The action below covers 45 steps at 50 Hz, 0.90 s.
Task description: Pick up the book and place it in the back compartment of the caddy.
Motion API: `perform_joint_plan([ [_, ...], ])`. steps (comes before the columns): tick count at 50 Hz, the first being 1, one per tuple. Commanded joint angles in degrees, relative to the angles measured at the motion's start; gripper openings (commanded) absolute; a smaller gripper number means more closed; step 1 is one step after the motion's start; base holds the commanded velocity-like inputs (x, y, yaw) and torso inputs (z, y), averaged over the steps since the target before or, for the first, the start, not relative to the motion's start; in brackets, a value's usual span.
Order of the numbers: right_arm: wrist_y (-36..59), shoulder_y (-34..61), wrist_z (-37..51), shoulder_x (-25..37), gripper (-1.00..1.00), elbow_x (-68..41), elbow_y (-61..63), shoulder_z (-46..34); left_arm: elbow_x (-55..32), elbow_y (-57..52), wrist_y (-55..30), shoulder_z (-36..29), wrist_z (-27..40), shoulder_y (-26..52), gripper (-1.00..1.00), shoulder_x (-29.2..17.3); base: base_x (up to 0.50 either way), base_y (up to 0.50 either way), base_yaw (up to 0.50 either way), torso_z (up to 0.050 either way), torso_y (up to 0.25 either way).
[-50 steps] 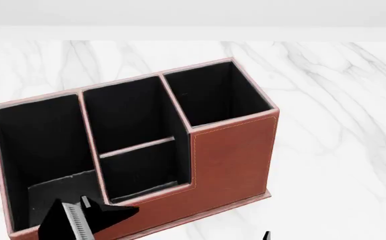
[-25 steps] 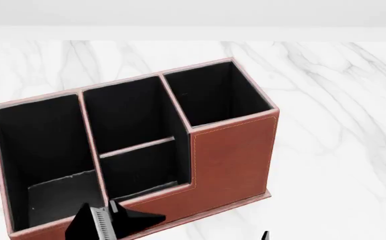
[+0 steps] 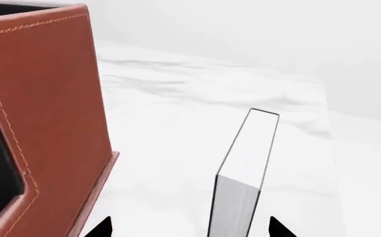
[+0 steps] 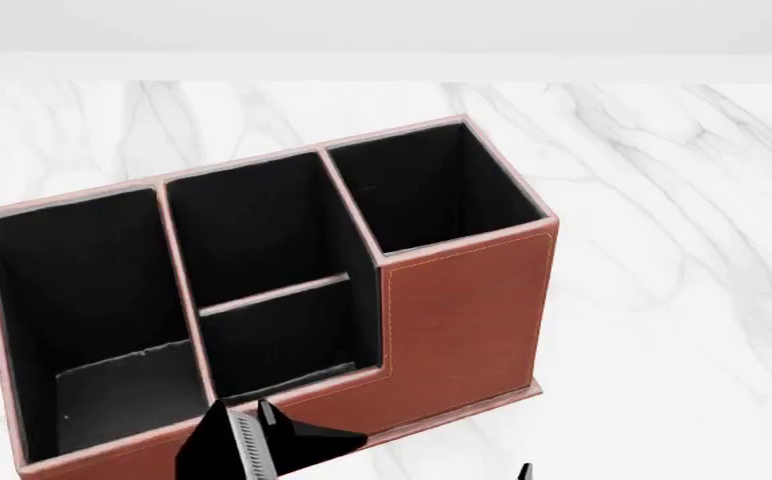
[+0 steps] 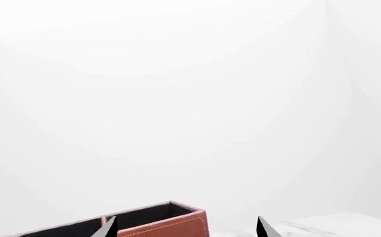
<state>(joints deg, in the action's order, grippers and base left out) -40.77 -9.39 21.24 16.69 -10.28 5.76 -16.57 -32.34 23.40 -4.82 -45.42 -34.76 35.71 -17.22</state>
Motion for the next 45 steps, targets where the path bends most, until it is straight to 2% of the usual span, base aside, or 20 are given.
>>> perform_joint_plan([
  [1,0.01,0.03,0.15,0.09,1.00,0.10,-0.02,-0.20,0.96,4.96,0.42,-0.95,-1.13,1.86,1.00,2.72,0.00,0.00,0.00,0.000,0.000],
  [45,-0.16,0.35,0.57,0.55,1.00,-0.21,-0.28,-0.79,4.32,12.68,1.80,-5.11,-2.52,4.28,1.00,8.53,0.00,0.00,0.00,0.000,0.000],
])
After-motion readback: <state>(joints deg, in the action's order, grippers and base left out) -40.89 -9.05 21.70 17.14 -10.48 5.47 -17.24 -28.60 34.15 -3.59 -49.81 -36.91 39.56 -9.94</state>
